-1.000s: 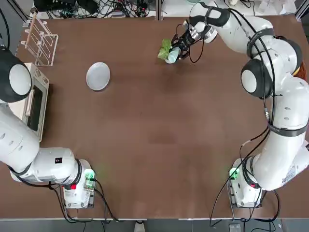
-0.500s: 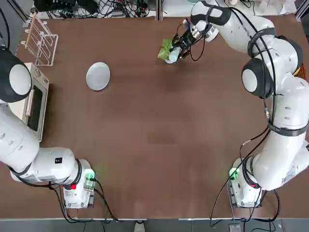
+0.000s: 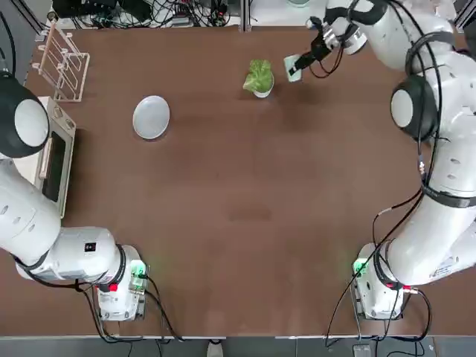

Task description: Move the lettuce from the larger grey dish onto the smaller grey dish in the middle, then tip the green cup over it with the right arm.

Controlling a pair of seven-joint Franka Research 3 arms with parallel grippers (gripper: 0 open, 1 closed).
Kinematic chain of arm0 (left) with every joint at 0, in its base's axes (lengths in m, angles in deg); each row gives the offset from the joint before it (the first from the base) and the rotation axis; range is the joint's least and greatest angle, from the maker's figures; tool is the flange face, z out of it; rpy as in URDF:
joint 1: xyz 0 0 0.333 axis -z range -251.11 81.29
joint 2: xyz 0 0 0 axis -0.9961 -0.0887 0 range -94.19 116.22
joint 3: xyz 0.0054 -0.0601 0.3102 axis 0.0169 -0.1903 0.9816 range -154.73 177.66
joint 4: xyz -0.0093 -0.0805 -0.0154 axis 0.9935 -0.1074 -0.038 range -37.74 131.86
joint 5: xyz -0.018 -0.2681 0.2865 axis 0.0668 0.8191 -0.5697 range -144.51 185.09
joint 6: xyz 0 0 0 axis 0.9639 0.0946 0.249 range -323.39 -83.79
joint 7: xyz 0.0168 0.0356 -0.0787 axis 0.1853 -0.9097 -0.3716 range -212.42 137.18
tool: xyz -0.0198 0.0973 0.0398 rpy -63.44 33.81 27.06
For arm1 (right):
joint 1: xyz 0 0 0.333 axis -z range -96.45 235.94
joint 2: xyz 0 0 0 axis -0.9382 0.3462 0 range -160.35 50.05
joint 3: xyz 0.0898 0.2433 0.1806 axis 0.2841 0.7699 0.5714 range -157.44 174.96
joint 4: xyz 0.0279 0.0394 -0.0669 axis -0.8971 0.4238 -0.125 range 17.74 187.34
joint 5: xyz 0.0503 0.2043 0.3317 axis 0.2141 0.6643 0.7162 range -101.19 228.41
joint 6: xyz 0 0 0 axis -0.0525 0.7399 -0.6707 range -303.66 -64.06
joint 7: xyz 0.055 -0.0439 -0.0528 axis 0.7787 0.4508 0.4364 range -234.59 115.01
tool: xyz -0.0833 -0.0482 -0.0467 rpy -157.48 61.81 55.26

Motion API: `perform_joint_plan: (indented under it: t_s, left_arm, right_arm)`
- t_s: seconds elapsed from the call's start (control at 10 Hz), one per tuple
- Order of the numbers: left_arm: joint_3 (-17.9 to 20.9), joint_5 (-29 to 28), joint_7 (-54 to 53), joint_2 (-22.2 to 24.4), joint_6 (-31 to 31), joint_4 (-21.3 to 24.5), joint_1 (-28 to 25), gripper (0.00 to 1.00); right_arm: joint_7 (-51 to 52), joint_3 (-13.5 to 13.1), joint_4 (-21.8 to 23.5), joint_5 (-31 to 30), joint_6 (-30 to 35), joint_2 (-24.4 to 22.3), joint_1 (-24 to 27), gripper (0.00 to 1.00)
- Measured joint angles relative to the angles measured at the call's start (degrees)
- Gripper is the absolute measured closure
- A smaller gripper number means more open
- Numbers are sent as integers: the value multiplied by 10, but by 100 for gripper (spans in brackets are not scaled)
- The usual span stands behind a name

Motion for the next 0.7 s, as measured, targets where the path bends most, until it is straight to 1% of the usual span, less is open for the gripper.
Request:
perform_joint_plan:
  t_s: [0.1, 0.3, 0.5, 0.7]
  left_arm:
    - [0, 0, 0, 0, 0, 0, 0, 0]
    - [-1, 0, 0, 0, 3, 1, 1, 0]
    - [-2, 0, 2, -1, 8, 2, 4, 0]
    - [-2, 0, 8, -5, 8, 2, 5, 0]
  right_arm:
    - [123, 0, 20, 0, 6, -14, 38, 31]
    - [351, 0, 64, 0, 46, -30, 115, 31]
    - [536, 0, 101, 0, 81, -31, 192, 31]
    - [686, 1, 128, 0, 114, -31, 262, 31]
